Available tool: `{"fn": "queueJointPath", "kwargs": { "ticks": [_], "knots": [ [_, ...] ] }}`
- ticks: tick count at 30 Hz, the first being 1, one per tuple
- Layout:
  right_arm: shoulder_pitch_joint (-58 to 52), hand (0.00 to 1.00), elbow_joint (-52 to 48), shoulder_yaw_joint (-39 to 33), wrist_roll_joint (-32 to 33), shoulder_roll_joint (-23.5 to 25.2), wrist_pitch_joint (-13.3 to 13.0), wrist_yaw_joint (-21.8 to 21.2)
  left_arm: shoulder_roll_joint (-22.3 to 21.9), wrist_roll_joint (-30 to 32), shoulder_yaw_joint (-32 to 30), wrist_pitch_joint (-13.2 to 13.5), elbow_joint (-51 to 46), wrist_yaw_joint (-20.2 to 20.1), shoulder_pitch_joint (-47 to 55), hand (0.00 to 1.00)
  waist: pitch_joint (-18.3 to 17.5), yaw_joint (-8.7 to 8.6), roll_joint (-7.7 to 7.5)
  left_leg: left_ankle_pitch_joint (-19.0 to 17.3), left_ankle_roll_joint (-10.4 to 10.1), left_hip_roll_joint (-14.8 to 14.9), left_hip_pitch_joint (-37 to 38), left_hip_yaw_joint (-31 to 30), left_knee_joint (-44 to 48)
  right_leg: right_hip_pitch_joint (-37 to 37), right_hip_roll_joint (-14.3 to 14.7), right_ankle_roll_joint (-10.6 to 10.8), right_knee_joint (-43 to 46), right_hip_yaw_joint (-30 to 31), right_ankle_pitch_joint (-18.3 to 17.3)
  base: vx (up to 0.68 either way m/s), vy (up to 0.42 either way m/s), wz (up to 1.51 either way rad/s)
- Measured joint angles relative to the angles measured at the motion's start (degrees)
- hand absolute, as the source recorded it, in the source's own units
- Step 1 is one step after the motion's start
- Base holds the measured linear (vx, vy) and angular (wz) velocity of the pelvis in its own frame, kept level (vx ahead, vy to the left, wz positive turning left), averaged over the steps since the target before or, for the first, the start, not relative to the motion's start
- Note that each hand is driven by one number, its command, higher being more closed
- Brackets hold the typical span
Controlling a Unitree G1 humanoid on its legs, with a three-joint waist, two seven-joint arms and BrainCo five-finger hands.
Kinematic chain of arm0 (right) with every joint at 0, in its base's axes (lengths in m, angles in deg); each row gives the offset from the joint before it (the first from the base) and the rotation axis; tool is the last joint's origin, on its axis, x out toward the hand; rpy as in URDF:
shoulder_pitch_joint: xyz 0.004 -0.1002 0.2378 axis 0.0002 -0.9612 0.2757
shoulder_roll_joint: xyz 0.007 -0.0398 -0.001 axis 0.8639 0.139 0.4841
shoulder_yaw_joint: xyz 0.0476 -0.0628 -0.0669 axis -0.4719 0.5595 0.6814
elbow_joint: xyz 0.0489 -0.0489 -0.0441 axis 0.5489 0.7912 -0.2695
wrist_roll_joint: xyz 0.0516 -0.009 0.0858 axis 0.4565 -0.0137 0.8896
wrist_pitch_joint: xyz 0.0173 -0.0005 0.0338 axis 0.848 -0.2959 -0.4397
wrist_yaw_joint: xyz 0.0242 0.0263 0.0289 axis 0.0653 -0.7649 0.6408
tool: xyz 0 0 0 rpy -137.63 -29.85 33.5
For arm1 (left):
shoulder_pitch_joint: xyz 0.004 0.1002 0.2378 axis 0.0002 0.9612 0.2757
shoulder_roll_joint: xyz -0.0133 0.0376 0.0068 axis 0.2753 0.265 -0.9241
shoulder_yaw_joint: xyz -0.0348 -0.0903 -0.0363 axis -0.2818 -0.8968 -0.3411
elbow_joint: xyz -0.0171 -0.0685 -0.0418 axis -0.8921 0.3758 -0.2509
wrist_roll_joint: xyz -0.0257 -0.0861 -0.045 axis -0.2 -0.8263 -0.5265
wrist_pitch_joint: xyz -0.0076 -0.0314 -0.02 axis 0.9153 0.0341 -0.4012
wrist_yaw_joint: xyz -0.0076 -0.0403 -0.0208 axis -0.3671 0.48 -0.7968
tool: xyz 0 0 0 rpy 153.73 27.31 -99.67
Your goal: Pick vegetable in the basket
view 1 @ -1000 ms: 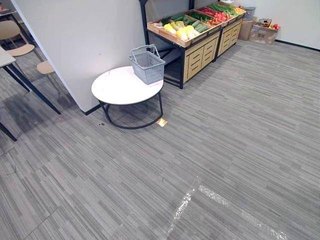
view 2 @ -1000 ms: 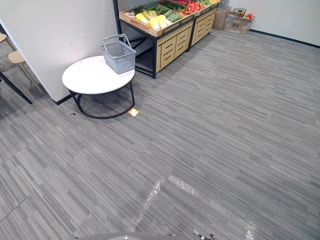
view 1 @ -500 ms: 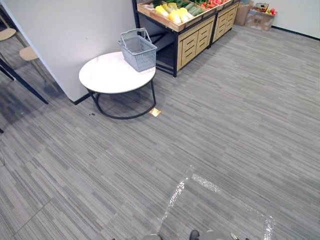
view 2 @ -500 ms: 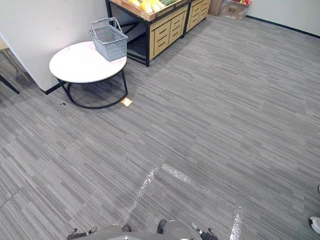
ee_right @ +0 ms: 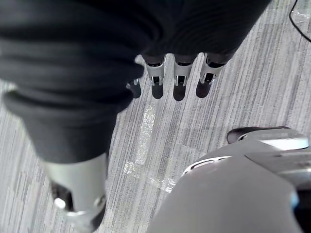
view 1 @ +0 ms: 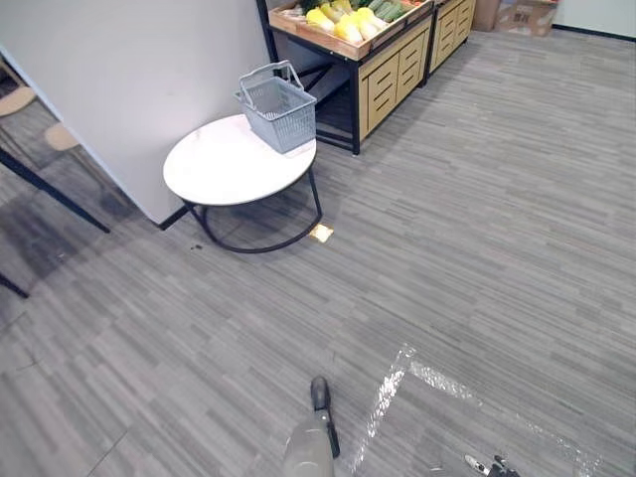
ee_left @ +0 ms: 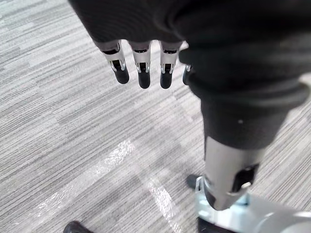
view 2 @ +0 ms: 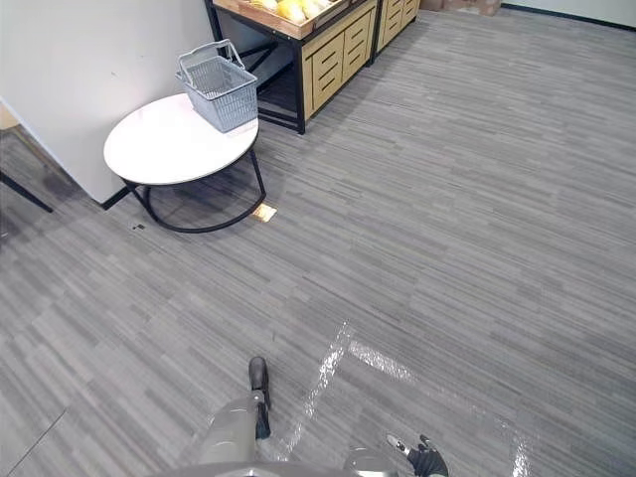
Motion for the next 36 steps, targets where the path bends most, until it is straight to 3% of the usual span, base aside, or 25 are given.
{"fn": "queueJointPath", "kwargs": {
  "ticks": [1, 2, 3, 5, 7, 8, 10, 12, 14, 16, 17, 18, 19, 20, 21, 22, 24, 25, 26, 27, 29, 30, 31, 33, 36],
  "knots": [
    [-0.1, 0.00, 0.3, 0.0, -1.1, 0.5, -0.1, -0.1, 0.6, 1.5, 0.0, -0.3, 0.8, -0.2, 0.4, 0.00, -1.3, 0.77, -2.76, 0.4, 0.8, -2.5, -0.2, 1.1, 3.2, 1.0, -3.0, -0.4, -0.3, 0.9, -0.8, 0.37, 0.260, -0.47],
    [-0.2, 0.00, 0.6, 0.0, -1.2, 1.0, -0.2, -0.1, 1.1, 2.3, 0.0, -0.4, 1.4, -0.2, 0.4, 0.00, -2.0, 0.72, -3.78, -0.3, 1.8, -3.7, -0.8, 1.4, 4.6, 0.6, -4.3, -0.3, 0.6, 1.5, -0.2, 0.52, 0.267, -0.26],
    [0.1, 0.00, 0.4, -0.4, -1.6, 1.9, -0.4, 0.0, 2.1, 3.1, 0.0, -0.9, 2.0, -0.2, -0.2, 0.00, -2.7, 0.02, -5.01, -2.6, 4.2, -5.4, -1.5, 1.9, 7.0, -0.8, -6.2, 0.8, 4.5, 2.1, 1.8, 0.52, 0.290, 0.06],
    [0.0, 0.00, 0.4, -2.4, -2.0, 2.3, -0.5, 0.0, 2.8, 4.8, -0.5, -1.8, 2.1, -0.2, -0.8, 0.00, -2.9, 0.01, -5.41, -5.9, 5.8, -7.7, -1.0, 2.8, 9.4, -4.2, -8.8, 2.4, 12.3, 4.5, 4.9, 0.54, 0.332, 0.15],
    [-0.2, 0.00, 0.3, -2.9, -2.0, 2.5, -0.3, -0.2, 3.4, 6.5, -1.9, -2.5, 2.0, -0.2, -1.9, 0.00, -3.2, -0.09, -5.63, -10.0, 7.4, -9.9, 1.4, 3.9, 10.9, -7.5, -12.0, 2.9, 22.8, 4.2, 11.5, 0.48, 0.291, 0.05],
    [-0.2, 0.00, -0.2, -3.2, -2.2, 2.5, -0.4, -0.6, 4.1, 6.3, -2.6, -2.4, 1.9, 0.1, -2.4, 0.00, -3.3, -0.27, -5.88, -12.2, 8.4, -11.4, 5.0, 4.0, 9.2, -11.7, -14.3, 3.2, 32.5, 4.1, 19.9, 0.41, 0.230, -0.05],
    [-0.2, 0.00, -0.3, -3.8, -2.1, 2.6, -0.6, -0.8, 4.7, 5.7, -2.5, -2.4, 1.5, 0.5, -4.2, 0.00, -3.4, -0.47, -6.05, -12.8, 8.6, -12.0, 9.1, 3.8, 6.2, -17.0, -14.3, 2.0, 42.1, 3.6, 17.5, 0.34, 0.159, -0.07],
    [-0.2, 0.00, -0.4, -2.4, -0.4, 2.8, -0.4, 0.1, 5.5, 5.5, -2.5, -1.1, -0.1, 2.8, -7.2, 0.00, -3.3, -0.95, -5.96, -13.3, 9.1, -12.1, 15.1, 3.6, 1.7, -23.1, -12.6, 0.6, 47.3, -0.9, 10.6, 0.40, 0.098, -0.14],
    [-0.2, 0.00, -0.6, -1.9, 0.3, 2.9, -0.4, 1.1, 5.9, 0.9, -2.5, 1.0, -1.5, 5.2, -10.1, 0.00, -3.3, -2.57, -5.75, -14.7, 9.2, -10.7, 20.0, 3.2, -0.3, -27.5, -8.7, -1.5, 40.8, -6.2, 6.8, 0.38, -0.006, -0.08],
    [-0.2, 0.00, -1.3, -1.7, 0.1, 3.0, -0.9, 1.4, 5.5, -2.4, -2.4, 2.7, -1.6, 6.0, -12.9, 0.00, -3.2, -3.81, -5.37, -16.5, 8.5, -9.3, 21.9, 2.7, -0.3, -30.6, -5.9, -1.6, 30.7, -8.3, 6.9, 0.36, -0.065, 0.11],
    [-0.5, 0.00, -1.4, -1.5, -0.1, 3.0, -1.3, 1.7, 5.2, -3.6, -2.3, 3.7, -1.8, 6.1, -14.5, 0.00, -3.2, -4.34, -5.17, -17.5, 8.1, -8.4, 22.6, 2.2, -0.3, -32.3, -4.1, -0.3, 22.7, -8.2, 8.3, 0.42, -0.099, 0.39],
    [-0.9, 0.00, -1.6, -1.3, -0.5, 3.0, -1.6, 2.5, 4.9, -4.6, -1.9, 5.0, -2.5, 6.0, -16.0, 0.00, -3.2, -5.22, -5.04, -19.0, 6.9, -7.5, 23.8, 0.6, -0.3, -32.7, -2.2, 0.4, 8.4, -7.6, 13.2, 0.59, -0.168, 0.62],
    [-2.3, 0.00, -1.3, -1.3, -0.7, 3.3, -1.5, 2.9, 3.9, -5.2, -1.8, 6.1, -3.2, 5.5, -17.1, 0.00, -3.1, -5.02, -5.28, -20.8, 5.8, -7.4, 25.4, -0.9, -0.3, -32.3, -1.6, 2.8, -4.1, -5.7, 18.3, 0.51, -0.151, 0.67],
    [-3.1, 0.00, -1.1, -1.6, -0.8, 3.6, -1.4, 3.1, 3.4, -5.3, -1.7, 6.7, -3.3, 5.1, -17.3, 0.00, -3.1, -4.97, -5.49, -21.8, 5.1, -7.6, 26.4, -1.7, -0.3, -32.6, -1.7, 3.9, -7.2, -4.8, 19.2, 0.60, -0.210, 0.67],
    [-4.4, 0.00, -1.1, -2.2, -0.9, 4.2, -1.0, 3.7, 2.4, -5.5, -2.2, 7.1, -3.2, 4.4, -16.8, 0.00, -3.2, -5.11, -5.70, -24.2, 3.9, -7.8, 29.3, -3.0, -0.3, -32.4, -2.6, 4.2, -8.6, -3.9, 19.1, 0.71, -0.278, 0.54],
    [-4.8, 0.00, -1.3, -2.6, -0.9, 3.9, 0.1, 4.2, 0.4, -5.5, -3.4, 7.0, -2.9, 4.0, -16.3, 0.00, -3.1, -5.30, -4.31, -26.5, 3.2, -6.3, 32.3, -4.1, -0.3, -32.5, -2.2, 3.0, -4.2, -3.7, 24.7, 0.86, -0.316, 0.51],
    [-5.0, 0.00, -2.4, -2.8, -2.0, 2.5, 0.7, 4.3, -1.7, -4.8, -4.1, 7.0, -2.6, 3.9, -15.1, 0.00, -4.1, -5.01, -1.13, -24.9, 2.4, -4.1, 33.7, -5.9, 0.7, -34.9, -1.5, 2.2, 5.6, -4.3, 24.5, 0.79, -0.303, 0.45],
    [-4.5, 0.00, -2.4, -3.0, -2.5, 1.9, 0.8, 4.3, -2.5, -4.4, -4.8, 7.0, -2.6, 4.0, -14.3, 0.00, -4.2, -5.06, -0.96, -23.1, 2.7, -3.0, 33.4, -7.1, 3.7, -35.0, -1.2, -1.4, 9.8, -5.3, 22.1, 0.67, -0.316, 0.40],
    [-4.2, 0.00, -2.3, -3.6, -3.2, 1.8, 1.1, 4.2, -2.5, -4.4, -5.1, 6.9, -2.7, 4.3, -14.1, 0.00, -4.5, -4.86, -0.37, -22.0, 2.8, -2.5, 33.1, -7.1, 5.7, -34.8, -0.8, -2.6, 11.3, -5.6, 20.4, 0.65, -0.314, 0.23],
    [-3.6, 0.00, -2.3, -4.3, -3.2, 1.6, 1.7, 4.0, -2.5, -3.2, -6.4, 5.8, -2.5, 5.0, -13.3, 0.00, -4.4, -4.71, 0.07, -19.4, 2.4, -0.8, 31.8, -7.1, 12.2, -32.7, -0.1, -2.8, 12.8, -6.6, 17.4, 0.61, -0.246, 0.16],
    [-3.4, 0.00, -2.4, -4.6, -3.2, 1.4, 1.8, 3.5, -2.2, -2.5, -9.1, 4.2, -1.9, 6.1, -12.1, 0.00, -4.2, -5.07, 0.65, -10.4, 0.7, 2.9, 26.0, -7.0, 27.7, -27.8, 1.1, -3.3, 12.6, -8.5, 14.1, 0.56, -0.182, 0.21],
    [-3.8, 0.00, -2.4, -4.4, -3.2, 1.1, 1.7, 3.3, -1.7, -2.1, -9.8, 3.5, -1.8, 6.7, -12.0, 0.00, -4.1, -4.81, 0.52, -3.4, -1.2, 5.9, 22.0, -6.4, 37.2, -24.1, 2.5, -4.6, 10.6, -9.0, 12.5, 0.55, -0.104, 0.12],
    [-3.6, 0.00, -2.4, -4.4, -3.2, 0.8, 1.6, 3.2, -1.5, -1.8, -10.4, 3.0, -1.9, 6.7, -12.1, 0.00, -4.3, -4.60, 0.83, -5.7, -0.3, 8.0, 18.4, -4.6, 44.2, -21.6, 3.2, -4.8, 9.0, -9.2, 11.7, 0.56, -0.083, 0.03],
    [-2.8, 0.00, -2.3, -4.5, -3.2, 0.8, 1.4, 3.2, -1.6, -0.4, -12.9, 2.2, -2.1, 6.7, -12.1, 0.00, -4.2, -4.48, 0.92, -11.6, 1.1, 9.0, 13.2, 0.2, 50.8, -16.4, 3.3, -4.6, 5.8, -9.1, 11.8, 0.48, -0.032, -0.05],
    [-2.3, 0.00, -1.9, -4.6, -3.2, 0.9, 0.4, 3.2, -0.8, 1.1, -14.0, 1.4, -2.0, 6.7, -11.5, 0.00, -3.7, -3.03, 0.08, -17.3, 1.3, 6.2, 7.2, 5.8, 43.3, -9.2, 0.9, -3.6, 0.4, -8.9, 11.9, 0.51, 0.061, -0.07]
  ]
}}
